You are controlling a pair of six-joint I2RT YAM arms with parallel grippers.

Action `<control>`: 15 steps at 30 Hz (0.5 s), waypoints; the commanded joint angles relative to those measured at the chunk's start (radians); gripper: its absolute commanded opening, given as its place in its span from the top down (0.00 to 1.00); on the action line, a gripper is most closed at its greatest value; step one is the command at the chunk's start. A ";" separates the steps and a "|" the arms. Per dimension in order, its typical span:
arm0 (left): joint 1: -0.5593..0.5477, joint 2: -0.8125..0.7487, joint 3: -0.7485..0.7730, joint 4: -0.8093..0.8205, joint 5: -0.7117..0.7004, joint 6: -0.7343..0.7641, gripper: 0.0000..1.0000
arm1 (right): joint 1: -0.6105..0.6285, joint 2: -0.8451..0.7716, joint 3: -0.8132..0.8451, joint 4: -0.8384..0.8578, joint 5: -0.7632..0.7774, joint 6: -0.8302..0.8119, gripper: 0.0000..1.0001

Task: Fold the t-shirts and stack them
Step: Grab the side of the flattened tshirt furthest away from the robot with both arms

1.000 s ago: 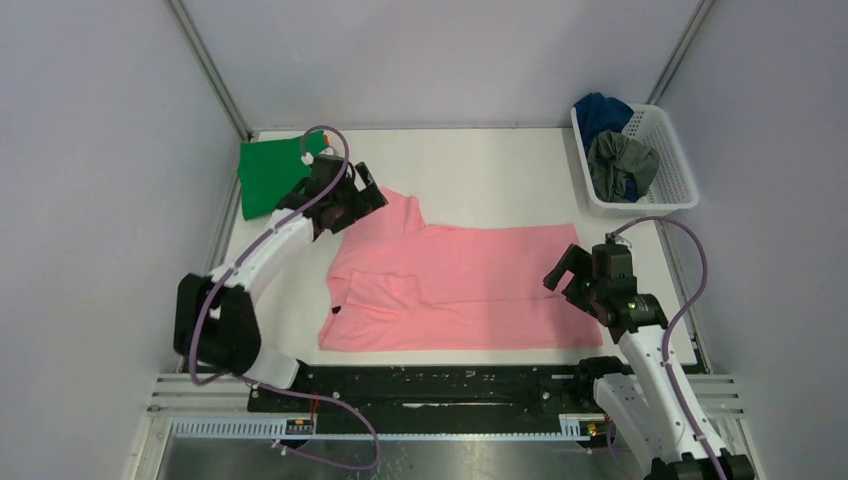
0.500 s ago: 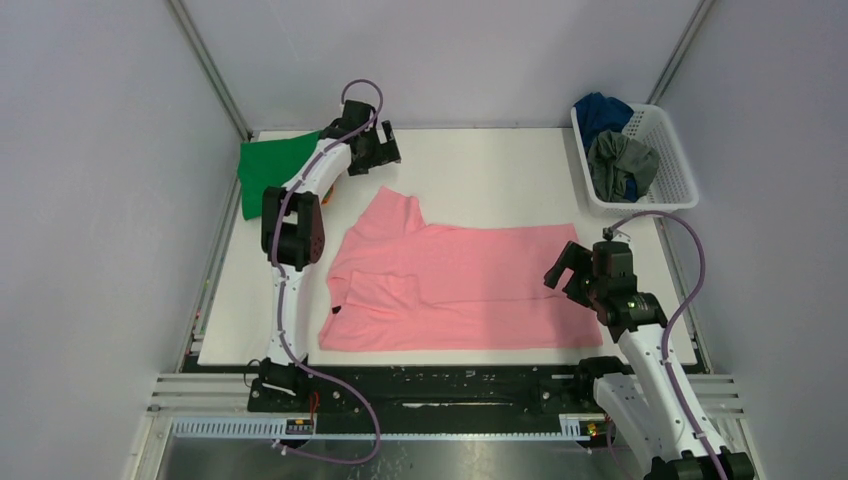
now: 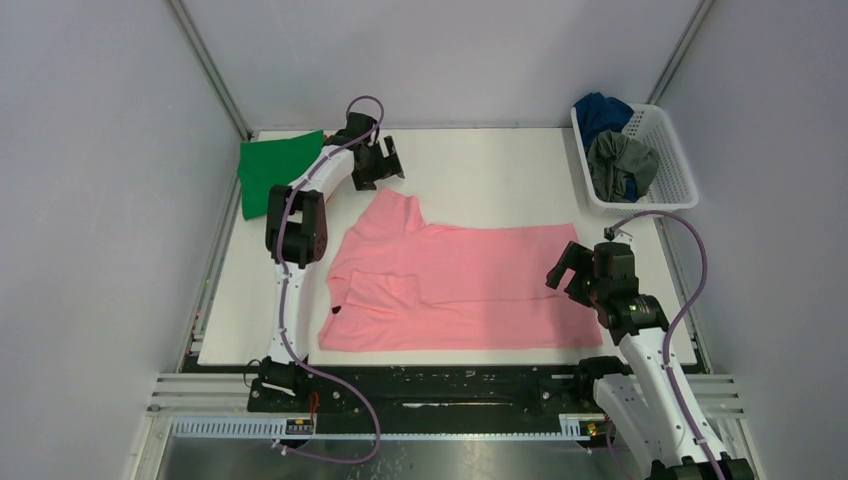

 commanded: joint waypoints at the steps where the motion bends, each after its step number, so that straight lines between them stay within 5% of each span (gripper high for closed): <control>1: -0.011 -0.026 -0.087 -0.090 0.003 -0.006 0.16 | -0.005 -0.009 0.015 0.000 0.024 -0.016 0.00; 8: -0.056 -0.014 -0.020 -0.170 -0.140 0.039 0.40 | -0.005 0.001 0.010 0.002 0.041 -0.018 0.01; 15: -0.095 0.061 0.094 -0.277 -0.307 0.040 0.47 | -0.005 0.008 0.013 0.001 0.060 -0.018 0.01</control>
